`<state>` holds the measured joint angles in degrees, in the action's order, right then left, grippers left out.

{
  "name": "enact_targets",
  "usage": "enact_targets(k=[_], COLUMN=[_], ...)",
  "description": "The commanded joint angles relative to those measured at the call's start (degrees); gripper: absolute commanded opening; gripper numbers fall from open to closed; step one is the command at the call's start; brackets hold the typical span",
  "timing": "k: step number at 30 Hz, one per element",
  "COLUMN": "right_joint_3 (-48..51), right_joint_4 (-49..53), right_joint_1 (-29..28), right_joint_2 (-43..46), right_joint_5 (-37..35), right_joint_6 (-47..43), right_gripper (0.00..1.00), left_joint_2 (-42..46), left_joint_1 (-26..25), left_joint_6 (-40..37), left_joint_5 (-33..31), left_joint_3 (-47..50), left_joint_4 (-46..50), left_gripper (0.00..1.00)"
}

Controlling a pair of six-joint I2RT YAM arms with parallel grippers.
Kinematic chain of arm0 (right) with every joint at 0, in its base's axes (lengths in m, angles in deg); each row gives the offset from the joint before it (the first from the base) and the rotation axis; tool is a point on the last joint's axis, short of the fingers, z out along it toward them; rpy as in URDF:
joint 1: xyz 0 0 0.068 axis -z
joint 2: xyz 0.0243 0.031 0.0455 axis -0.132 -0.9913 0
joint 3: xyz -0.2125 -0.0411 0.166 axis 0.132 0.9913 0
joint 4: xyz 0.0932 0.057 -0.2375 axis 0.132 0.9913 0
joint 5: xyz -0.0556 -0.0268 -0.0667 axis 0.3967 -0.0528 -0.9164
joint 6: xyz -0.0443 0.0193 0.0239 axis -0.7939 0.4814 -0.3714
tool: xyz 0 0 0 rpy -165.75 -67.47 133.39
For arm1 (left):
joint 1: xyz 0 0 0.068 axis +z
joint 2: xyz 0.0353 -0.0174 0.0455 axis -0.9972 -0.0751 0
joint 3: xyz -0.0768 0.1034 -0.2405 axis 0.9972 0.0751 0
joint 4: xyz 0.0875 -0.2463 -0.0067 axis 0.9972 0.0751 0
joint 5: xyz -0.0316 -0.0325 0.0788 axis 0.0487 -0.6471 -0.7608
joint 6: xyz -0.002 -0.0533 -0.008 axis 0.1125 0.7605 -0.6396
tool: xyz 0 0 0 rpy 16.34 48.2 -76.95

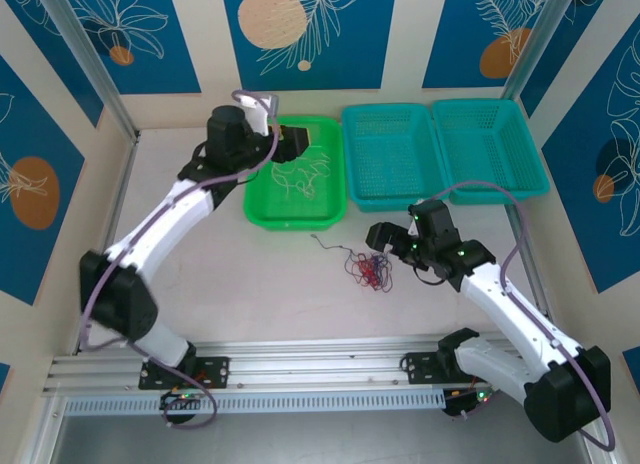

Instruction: Untangle the cables

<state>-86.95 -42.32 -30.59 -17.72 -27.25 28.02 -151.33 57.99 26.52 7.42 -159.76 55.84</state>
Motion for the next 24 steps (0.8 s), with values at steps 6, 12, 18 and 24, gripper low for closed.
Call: enact_targets(k=[6, 12, 18, 24], right_joint_3=[0.64, -0.86, -1.27, -0.42], right_joint_4=[-4.21, -6.34, -6.97, -6.29], right_joint_1=[0.42, -1.86, -2.97, -4.56], right_joint_2=[-13.00, -23.31, -26.61, -21.78], right_joint_5=[5.42, 5.51, 5.49, 6.10], right_joint_6=[-0.12, -1.13, -3.25, -7.30], right_gripper=[0.97, 0.78, 0.14, 0.00], left_joint_2=[15.03, 17.05, 16.83, 13.74], left_joint_1=[-15.44, -18.55, -18.60, -17.75], left_joint_6=[-1.20, 3.29, 6.00, 14.90], left_joint_5=[-5.31, -7.07, -7.86, -9.74], left_joint_3=[21.79, 32.34, 37.50, 38.89], left_joint_4=[-6.95, -7.71, -7.20, -6.17], left_gripper=[0.73, 0.72, 0.72, 0.73])
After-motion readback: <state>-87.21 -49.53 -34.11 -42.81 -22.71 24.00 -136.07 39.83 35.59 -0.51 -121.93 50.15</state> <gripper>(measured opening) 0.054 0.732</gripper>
